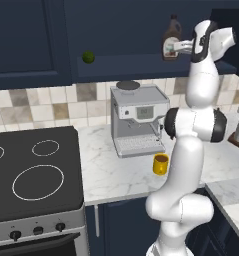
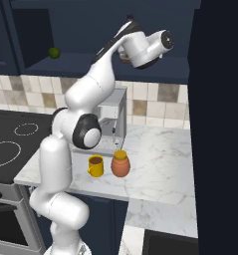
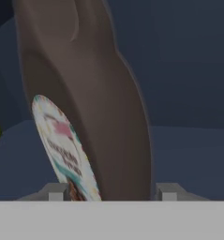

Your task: Pick the syrup bottle and honey bottle from the cabinet and place them next to the mug.

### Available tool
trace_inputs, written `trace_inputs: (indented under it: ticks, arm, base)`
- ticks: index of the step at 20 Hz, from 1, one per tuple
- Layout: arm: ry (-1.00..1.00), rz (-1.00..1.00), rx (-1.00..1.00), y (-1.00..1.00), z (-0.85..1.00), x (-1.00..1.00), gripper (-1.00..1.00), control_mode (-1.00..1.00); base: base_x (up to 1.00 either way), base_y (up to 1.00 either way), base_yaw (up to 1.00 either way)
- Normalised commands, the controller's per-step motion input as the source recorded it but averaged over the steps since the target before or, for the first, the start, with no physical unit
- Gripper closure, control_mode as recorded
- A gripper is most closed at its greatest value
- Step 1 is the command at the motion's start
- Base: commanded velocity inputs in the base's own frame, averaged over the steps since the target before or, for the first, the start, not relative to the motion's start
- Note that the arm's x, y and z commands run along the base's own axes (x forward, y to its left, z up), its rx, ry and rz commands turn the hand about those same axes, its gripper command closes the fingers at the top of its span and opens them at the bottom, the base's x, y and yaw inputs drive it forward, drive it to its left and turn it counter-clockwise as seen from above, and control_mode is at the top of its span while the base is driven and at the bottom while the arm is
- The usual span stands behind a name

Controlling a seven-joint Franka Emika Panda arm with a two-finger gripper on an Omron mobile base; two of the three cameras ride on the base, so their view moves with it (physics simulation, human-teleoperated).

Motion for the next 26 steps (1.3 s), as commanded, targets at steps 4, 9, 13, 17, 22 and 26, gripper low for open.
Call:
trace_inputs:
  ticks: [4,9,13,17,22,26]
  arm:
    - [0.00,0.00,0.00,0.15,0.00,-0.36,1.00,-1.00]
    - [0.00,0.00,0.00,0.15,-0.04,-0.45,1.00,-1.00]
    - [-0.01,0.00,0.00,0.23,-0.01,-0.55,1.00,-1.00]
    - [-0.02,0.00,0.00,0.25,0.00,-0.57,1.00,-1.00]
    - [-0.04,0.00,-0.01,0.28,0.00,-0.56,1.00,-1.00]
    - [-0.04,0.00,0.00,0.29,0.00,-0.52,1.00,-1.00]
  base:
    - [0.00,0.00,0.00]
    - [0.00,0.00,0.00]
    - [0.00,0.00,0.00]
    - [0.00,0.00,0.00]
    - [0.00,0.00,0.00]
    - [0.00,0.00,0.00]
